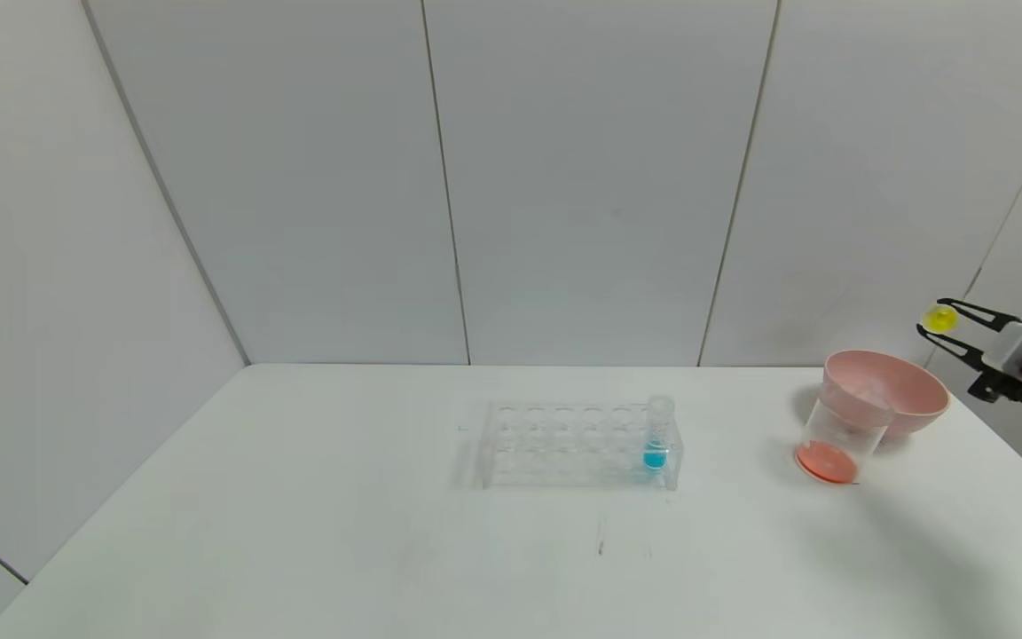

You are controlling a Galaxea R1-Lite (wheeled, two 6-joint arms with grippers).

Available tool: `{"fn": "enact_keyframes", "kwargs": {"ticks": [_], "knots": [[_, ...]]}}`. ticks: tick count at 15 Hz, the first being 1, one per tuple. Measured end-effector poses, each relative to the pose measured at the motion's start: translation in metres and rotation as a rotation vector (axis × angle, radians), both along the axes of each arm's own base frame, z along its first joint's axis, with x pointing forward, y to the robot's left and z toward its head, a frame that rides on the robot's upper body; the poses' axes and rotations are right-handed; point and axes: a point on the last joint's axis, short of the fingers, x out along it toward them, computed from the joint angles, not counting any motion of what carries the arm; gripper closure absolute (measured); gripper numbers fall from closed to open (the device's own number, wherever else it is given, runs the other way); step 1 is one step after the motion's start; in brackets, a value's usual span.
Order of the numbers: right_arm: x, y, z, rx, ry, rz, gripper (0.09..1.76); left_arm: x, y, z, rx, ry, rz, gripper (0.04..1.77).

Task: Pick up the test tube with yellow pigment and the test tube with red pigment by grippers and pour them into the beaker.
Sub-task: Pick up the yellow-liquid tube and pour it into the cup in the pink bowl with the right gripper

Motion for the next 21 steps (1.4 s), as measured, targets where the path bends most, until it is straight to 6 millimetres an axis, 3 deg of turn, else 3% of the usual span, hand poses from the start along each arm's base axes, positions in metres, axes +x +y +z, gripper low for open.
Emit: {"fn": "enact_keyframes", "kwargs": {"ticks": [13,21], "knots": [[-0.002,0.011,-0.01,-0.29,-0.102,-0.036,1.33,0.0,0.0,0.0,0.0,0.0,0.0,0.05],[-0.004,0.018,-0.015,-0.362,-0.112,-0.056,1.33,0.0,0.0,0.0,0.0,0.0,0.0,0.05]]}}
